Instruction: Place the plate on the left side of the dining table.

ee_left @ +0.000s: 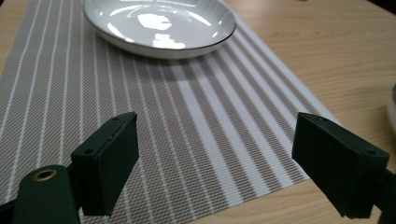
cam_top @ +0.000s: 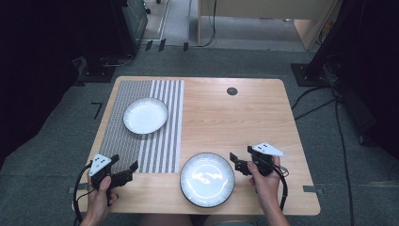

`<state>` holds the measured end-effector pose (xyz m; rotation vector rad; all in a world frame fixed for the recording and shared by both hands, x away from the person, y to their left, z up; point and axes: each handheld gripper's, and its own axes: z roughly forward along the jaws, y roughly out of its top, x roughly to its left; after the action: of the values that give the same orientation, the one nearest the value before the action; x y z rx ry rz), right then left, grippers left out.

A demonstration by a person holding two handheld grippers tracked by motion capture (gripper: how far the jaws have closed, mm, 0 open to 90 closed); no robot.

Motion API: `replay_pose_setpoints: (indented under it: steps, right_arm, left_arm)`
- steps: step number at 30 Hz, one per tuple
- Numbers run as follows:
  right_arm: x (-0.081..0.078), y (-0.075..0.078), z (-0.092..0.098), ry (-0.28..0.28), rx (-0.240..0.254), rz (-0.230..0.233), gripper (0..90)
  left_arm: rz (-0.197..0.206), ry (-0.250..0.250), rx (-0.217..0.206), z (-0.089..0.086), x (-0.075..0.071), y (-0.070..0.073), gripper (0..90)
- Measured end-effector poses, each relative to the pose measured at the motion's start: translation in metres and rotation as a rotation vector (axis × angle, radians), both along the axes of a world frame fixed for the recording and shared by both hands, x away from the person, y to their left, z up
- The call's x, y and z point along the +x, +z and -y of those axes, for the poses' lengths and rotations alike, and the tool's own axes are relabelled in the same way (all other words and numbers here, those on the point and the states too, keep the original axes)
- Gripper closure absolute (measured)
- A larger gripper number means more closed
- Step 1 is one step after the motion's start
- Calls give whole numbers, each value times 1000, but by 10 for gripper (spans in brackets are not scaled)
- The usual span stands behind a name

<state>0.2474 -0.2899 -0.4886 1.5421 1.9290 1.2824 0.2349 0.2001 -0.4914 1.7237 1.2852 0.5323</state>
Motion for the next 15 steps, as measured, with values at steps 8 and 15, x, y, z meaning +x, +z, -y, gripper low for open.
replay_pose_setpoints:
  steps: [8,15]
  right_arm:
    - [-13,-15,37,-80,-25,-13,178]
    - [-20,-25,75,-169,-68,-29,176]
  left_arm:
    - [-25,76,25,-25,0,-12,146]
    - [-29,134,41,-42,0,-16,146]
